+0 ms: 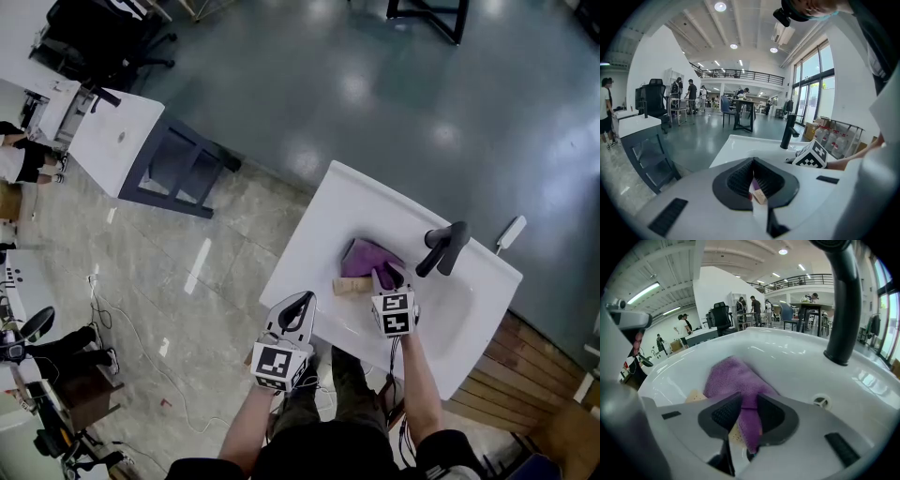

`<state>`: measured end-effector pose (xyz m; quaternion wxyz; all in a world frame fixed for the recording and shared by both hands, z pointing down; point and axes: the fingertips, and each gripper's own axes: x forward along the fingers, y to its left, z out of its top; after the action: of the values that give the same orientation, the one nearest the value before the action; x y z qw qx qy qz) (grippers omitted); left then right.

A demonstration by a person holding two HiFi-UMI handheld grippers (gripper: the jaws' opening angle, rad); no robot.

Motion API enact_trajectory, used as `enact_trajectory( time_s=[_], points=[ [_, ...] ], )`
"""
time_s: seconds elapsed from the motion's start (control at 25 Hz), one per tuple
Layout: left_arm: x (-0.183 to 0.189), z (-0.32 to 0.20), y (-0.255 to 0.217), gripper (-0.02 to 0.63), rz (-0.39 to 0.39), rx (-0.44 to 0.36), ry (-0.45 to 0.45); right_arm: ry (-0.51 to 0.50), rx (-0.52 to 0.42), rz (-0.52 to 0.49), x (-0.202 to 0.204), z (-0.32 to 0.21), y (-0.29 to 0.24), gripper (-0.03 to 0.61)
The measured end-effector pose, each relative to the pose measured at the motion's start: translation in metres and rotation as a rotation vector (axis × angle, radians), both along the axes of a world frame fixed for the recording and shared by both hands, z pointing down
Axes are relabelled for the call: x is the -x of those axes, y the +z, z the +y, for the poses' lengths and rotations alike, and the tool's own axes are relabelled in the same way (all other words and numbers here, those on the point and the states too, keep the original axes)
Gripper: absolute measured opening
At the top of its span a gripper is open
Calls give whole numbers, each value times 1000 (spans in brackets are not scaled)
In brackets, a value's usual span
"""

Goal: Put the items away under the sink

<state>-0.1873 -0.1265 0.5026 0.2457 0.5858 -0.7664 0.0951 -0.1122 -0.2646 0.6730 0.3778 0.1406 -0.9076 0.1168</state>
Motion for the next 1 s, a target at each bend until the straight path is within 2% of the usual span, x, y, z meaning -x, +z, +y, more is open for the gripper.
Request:
enact_trajectory(
  time_s=[0.16, 0.28, 1.0],
  points=[
    [-1, 4, -1, 9, -7, 7, -4, 7, -3, 10, -1, -1, -3, 78],
    [-2, 6, -3, 9, -3, 5, -12, 10, -2, 13, -1, -2, -1, 60],
    [-13, 5, -3, 9, -13, 5, -14, 9, 14, -33, -4, -8, 0, 37]
  ],
)
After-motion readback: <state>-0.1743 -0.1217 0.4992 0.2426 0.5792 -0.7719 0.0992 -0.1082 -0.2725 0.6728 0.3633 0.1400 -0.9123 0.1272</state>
